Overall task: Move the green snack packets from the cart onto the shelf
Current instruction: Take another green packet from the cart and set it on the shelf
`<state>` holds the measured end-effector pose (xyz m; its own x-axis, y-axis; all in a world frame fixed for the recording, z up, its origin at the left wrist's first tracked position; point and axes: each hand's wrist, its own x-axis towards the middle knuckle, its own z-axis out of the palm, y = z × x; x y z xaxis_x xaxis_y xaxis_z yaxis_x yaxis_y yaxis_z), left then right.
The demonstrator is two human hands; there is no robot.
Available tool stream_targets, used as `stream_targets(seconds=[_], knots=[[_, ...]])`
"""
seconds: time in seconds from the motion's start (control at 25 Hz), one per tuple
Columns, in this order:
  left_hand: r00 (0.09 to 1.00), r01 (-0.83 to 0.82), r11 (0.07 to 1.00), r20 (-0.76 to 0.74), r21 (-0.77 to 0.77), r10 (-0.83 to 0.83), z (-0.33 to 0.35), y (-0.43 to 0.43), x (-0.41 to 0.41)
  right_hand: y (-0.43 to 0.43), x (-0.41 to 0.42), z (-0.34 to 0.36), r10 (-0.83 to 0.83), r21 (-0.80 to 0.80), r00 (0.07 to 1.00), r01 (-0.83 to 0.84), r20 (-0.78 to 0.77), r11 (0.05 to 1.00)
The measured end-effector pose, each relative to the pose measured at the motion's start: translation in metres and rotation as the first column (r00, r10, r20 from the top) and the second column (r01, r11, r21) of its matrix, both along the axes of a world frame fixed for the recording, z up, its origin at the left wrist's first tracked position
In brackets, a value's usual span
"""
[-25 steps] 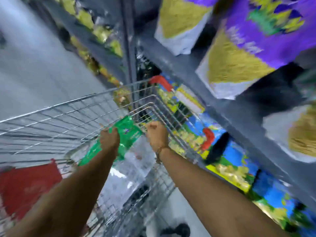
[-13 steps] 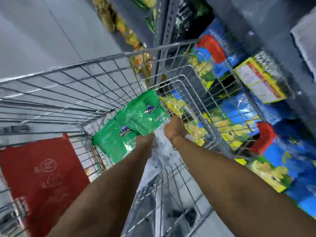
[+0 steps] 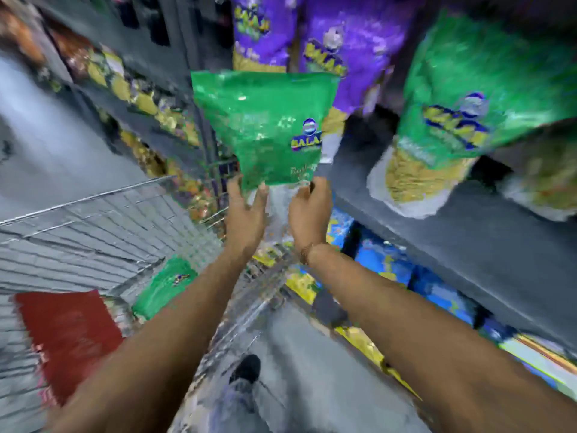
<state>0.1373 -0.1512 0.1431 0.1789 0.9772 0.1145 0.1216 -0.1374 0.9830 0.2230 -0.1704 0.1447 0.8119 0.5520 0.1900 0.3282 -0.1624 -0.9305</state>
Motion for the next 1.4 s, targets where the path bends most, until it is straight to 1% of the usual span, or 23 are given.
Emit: stream_targets(seconds=[0.12, 0.16, 0.24, 0.36, 0.44, 0.52, 0.6, 0.64, 0.68, 0.72, 0.76, 0.8, 0.84, 0.88, 0.96, 1.0, 1.08, 1.12, 1.16, 1.24, 1.28, 1.36, 1.4], knots=[[0.974, 0.132, 0.984, 0.167, 0.115, -0.151, 0.039, -0.068, 0.046, -0.078, 0.039, 0.02, -0.076, 0.166, 0.995, 0.066, 0.058, 0.984], [0.964, 0.166, 0.973, 0.182, 0.162, -0.195, 0.041, -0.087, 0.062, -0.104, 0.052, 0.023, -0.118, 0.213, 0.992, 0.104, 0.053, 0.971], [0.933, 0.295, 0.924, 0.134, 0.244, -0.334, 0.047, -0.129, 0.105, -0.16, 0.089, 0.03, -0.264, 0.315, 0.964, 0.241, 0.033, 0.918], [0.85, 0.511, 0.824, -0.005, 0.246, -0.526, 0.06, -0.169, 0.179, -0.222, 0.15, 0.038, -0.485, 0.378, 0.875, 0.451, -0.008, 0.808], [0.77, 0.638, 0.742, -0.155, 0.206, -0.618, 0.062, -0.183, 0.227, -0.248, 0.194, 0.033, -0.575, 0.346, 0.818, 0.543, -0.011, 0.765], [0.745, 0.656, 0.739, -0.29, 0.152, -0.601, 0.053, -0.186, 0.26, -0.259, 0.219, 0.023, -0.628, 0.265, 0.774, 0.59, 0.08, 0.762], [0.75, 0.644, 0.759, -0.278, 0.097, -0.601, 0.037, -0.181, 0.282, -0.258, 0.234, 0.008, -0.674, 0.083, 0.723, 0.67, 0.151, 0.737], [0.763, 0.632, 0.771, -0.241, 0.078, -0.601, 0.03, -0.18, 0.287, -0.254, 0.238, 0.004, -0.683, -0.022, 0.721, 0.689, 0.119, 0.724], [0.782, 0.615, 0.785, -0.178, 0.071, -0.597, 0.027, -0.181, 0.29, -0.25, 0.243, 0.007, -0.698, -0.086, 0.716, 0.696, 0.006, 0.713], [0.809, 0.586, 0.806, -0.112, 0.084, -0.577, 0.023, -0.183, 0.291, -0.247, 0.251, 0.012, -0.671, -0.13, 0.726, 0.658, -0.149, 0.741], [0.829, 0.558, 0.821, -0.048, 0.123, -0.557, 0.015, -0.187, 0.288, -0.247, 0.264, 0.014, -0.611, -0.114, 0.739, 0.606, -0.284, 0.787], [0.842, 0.531, 0.834, 0.016, 0.149, -0.539, 0.01, -0.191, 0.282, -0.251, 0.278, 0.02, -0.525, -0.008, 0.735, 0.578, -0.429, 0.816], [0.854, 0.499, 0.854, 0.087, 0.144, -0.514, 0.007, -0.194, 0.276, -0.258, 0.29, 0.025, -0.45, 0.1, 0.702, 0.592, -0.552, 0.8], [0.874, 0.454, 0.884, 0.138, 0.114, -0.466, 0.005, -0.192, 0.275, -0.266, 0.294, 0.032, -0.414, 0.185, 0.67, 0.634, -0.617, 0.751], [0.896, 0.414, 0.907, 0.143, 0.08, -0.421, 0.006, -0.177, 0.284, -0.274, 0.282, 0.041, -0.442, 0.262, 0.628, 0.72, -0.64, 0.643], [0.871, 0.479, 0.875, 0.092, 0.062, -0.483, 0.01, -0.169, 0.291, -0.273, 0.27, 0.041, -0.5, 0.264, 0.61, 0.756, -0.614, 0.598], [0.737, 0.676, 0.737, 0.002, 0.015, -0.676, 0.021, -0.161, 0.3, -0.263, 0.242, 0.042, -0.549, 0.262, 0.602, 0.775, -0.58, 0.574], [0.672, 0.74, 0.673, -0.046, -0.016, -0.74, 0.025, -0.164, 0.302, -0.259, 0.236, 0.042, -0.509, 0.291, 0.627, 0.753, -0.59, 0.59], [0.646, 0.76, 0.649, -0.075, -0.031, -0.76, 0.029, -0.17, 0.301, -0.255, 0.239, 0.042, -0.399, 0.364, 0.662, 0.711, -0.634, 0.602], [0.735, 0.673, 0.739, -0.086, -0.032, -0.673, 0.03, -0.187, 0.301, -0.253, 0.261, 0.044, -0.139, 0.509, 0.704, 0.622, -0.697, 0.595], [0.79, 0.609, 0.793, -0.083, -0.019, -0.608, 0.031, -0.196, 0.301, -0.254, 0.276, 0.044, -0.125, 0.502, 0.698, 0.616, -0.705, 0.607], [0.85, 0.512, 0.858, -0.119, -0.042, -0.513, 0.035, -0.211, 0.302, -0.257, 0.294, 0.044, -0.234, 0.409, 0.699, 0.619, -0.676, 0.67], [0.861, 0.481, 0.874, -0.156, -0.062, -0.485, 0.034, -0.213, 0.303, -0.257, 0.295, 0.04, -0.334, 0.313, 0.677, 0.646, -0.656, 0.696]])
